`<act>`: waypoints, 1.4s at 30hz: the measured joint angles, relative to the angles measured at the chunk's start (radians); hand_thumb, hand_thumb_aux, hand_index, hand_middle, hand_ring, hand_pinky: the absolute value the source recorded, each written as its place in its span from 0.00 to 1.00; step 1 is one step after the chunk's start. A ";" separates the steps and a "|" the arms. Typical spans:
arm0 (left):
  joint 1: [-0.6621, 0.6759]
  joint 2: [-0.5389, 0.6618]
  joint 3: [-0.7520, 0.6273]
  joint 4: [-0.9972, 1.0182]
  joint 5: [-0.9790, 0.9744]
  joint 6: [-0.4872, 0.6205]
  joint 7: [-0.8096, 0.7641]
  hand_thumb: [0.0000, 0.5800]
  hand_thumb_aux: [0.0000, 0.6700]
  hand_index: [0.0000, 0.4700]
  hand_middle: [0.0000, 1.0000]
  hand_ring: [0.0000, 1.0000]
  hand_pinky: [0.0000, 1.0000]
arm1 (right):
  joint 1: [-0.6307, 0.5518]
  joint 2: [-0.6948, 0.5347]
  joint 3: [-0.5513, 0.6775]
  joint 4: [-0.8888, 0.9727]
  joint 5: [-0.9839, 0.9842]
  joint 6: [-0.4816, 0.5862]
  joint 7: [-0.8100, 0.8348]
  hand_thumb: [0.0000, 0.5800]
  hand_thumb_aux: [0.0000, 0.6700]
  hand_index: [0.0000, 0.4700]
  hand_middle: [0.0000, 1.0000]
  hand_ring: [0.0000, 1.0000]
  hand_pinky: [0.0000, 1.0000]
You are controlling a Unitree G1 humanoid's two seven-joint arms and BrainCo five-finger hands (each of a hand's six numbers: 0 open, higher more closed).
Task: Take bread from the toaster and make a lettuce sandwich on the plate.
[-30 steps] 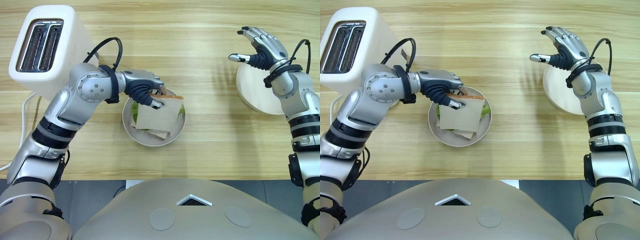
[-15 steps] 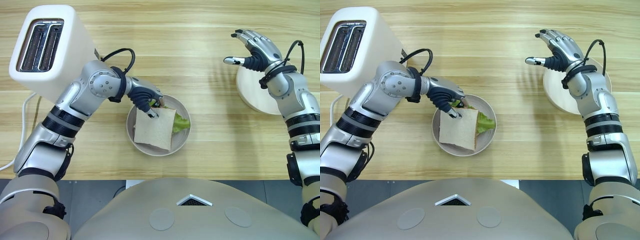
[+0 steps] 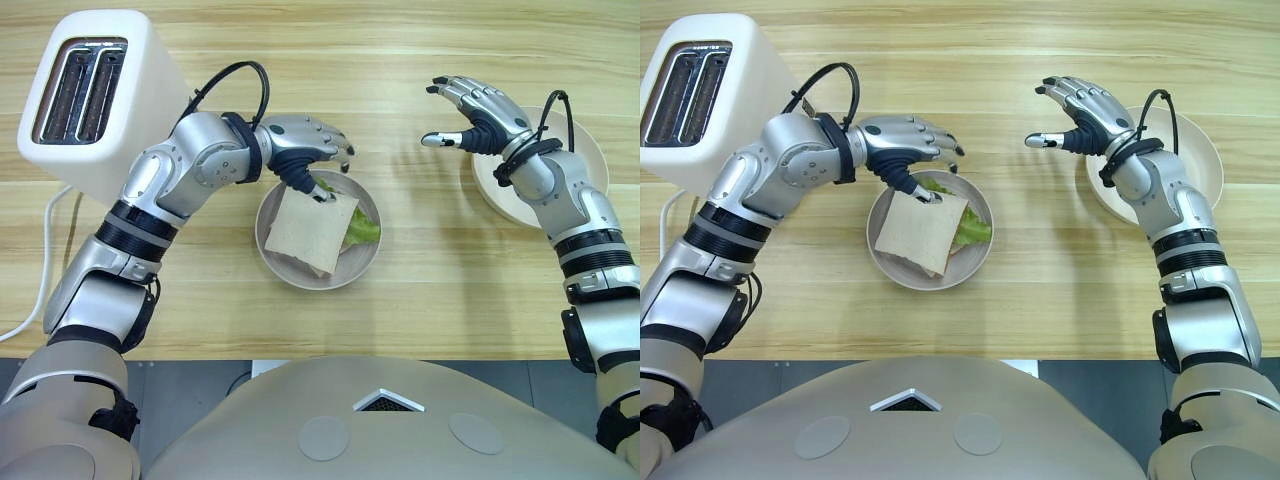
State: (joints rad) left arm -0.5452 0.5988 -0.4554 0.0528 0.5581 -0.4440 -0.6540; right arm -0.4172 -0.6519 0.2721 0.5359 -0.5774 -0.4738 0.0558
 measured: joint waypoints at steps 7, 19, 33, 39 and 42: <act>0.061 0.018 0.073 -0.201 -0.084 0.091 -0.053 0.00 0.00 0.00 0.00 0.00 0.00 | 0.035 -0.006 -0.021 -0.046 0.057 -0.034 0.045 0.00 0.00 0.00 0.00 0.00 0.00; 0.623 0.127 0.545 -0.492 -0.726 0.401 -0.190 0.99 0.92 0.92 1.00 1.00 1.00 | 0.532 -0.208 -0.071 -0.754 0.698 0.055 0.577 1.00 1.00 1.00 1.00 1.00 1.00; 1.068 0.398 0.371 -0.534 -0.378 0.413 -0.428 1.00 1.00 1.00 1.00 1.00 1.00 | 0.587 -0.185 0.227 -0.991 0.371 0.383 0.808 1.00 1.00 1.00 1.00 1.00 1.00; 0.750 0.281 0.206 -0.366 -0.193 0.350 -0.311 1.00 1.00 1.00 1.00 1.00 1.00 | 0.437 -0.045 0.285 -0.809 0.252 0.389 0.779 1.00 1.00 1.00 1.00 1.00 1.00; 0.616 0.237 0.161 -0.265 -0.127 0.317 -0.239 1.00 1.00 1.00 1.00 1.00 1.00 | 0.347 0.009 0.270 -0.695 0.251 0.382 0.754 1.00 1.00 1.00 1.00 1.00 1.00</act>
State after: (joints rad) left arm 0.0704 0.8361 -0.2945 -0.2119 0.4313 -0.1265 -0.8930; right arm -0.0700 -0.6428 0.5425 -0.1590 -0.3269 -0.0917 0.8099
